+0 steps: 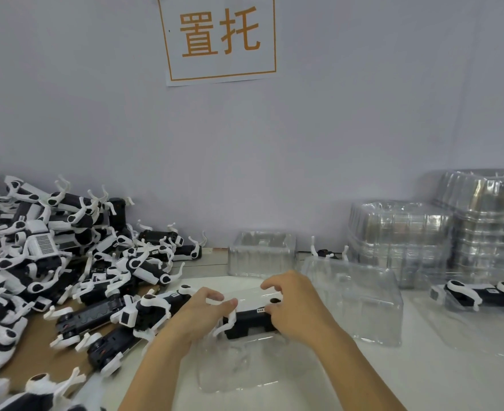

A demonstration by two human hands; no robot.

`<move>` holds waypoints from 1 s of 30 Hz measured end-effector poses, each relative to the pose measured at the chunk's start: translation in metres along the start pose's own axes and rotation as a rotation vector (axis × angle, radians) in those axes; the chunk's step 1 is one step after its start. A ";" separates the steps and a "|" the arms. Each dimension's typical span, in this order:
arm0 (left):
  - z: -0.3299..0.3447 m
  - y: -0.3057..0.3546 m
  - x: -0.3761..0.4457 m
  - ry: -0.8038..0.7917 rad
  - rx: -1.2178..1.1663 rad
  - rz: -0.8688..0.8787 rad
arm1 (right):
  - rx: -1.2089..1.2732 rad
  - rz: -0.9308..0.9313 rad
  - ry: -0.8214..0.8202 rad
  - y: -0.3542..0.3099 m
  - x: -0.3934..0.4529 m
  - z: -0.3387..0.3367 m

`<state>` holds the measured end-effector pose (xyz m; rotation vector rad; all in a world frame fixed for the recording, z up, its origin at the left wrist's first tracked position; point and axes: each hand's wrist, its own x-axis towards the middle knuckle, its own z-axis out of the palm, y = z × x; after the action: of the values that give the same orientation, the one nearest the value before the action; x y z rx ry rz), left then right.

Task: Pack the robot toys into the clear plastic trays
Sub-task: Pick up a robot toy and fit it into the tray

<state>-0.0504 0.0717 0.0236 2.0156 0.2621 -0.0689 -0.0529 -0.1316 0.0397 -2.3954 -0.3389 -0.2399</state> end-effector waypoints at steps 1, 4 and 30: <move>0.000 0.000 0.000 -0.001 0.004 0.004 | -0.034 0.006 -0.002 0.002 -0.001 -0.005; 0.001 0.001 -0.001 0.000 0.017 0.017 | -0.105 0.074 -0.046 0.007 -0.002 -0.014; -0.003 0.013 -0.007 0.142 0.303 0.052 | -0.165 -0.243 -0.085 -0.021 -0.015 0.021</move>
<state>-0.0547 0.0681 0.0381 2.3318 0.3035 0.0726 -0.0722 -0.1046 0.0331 -2.5298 -0.6752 -0.2868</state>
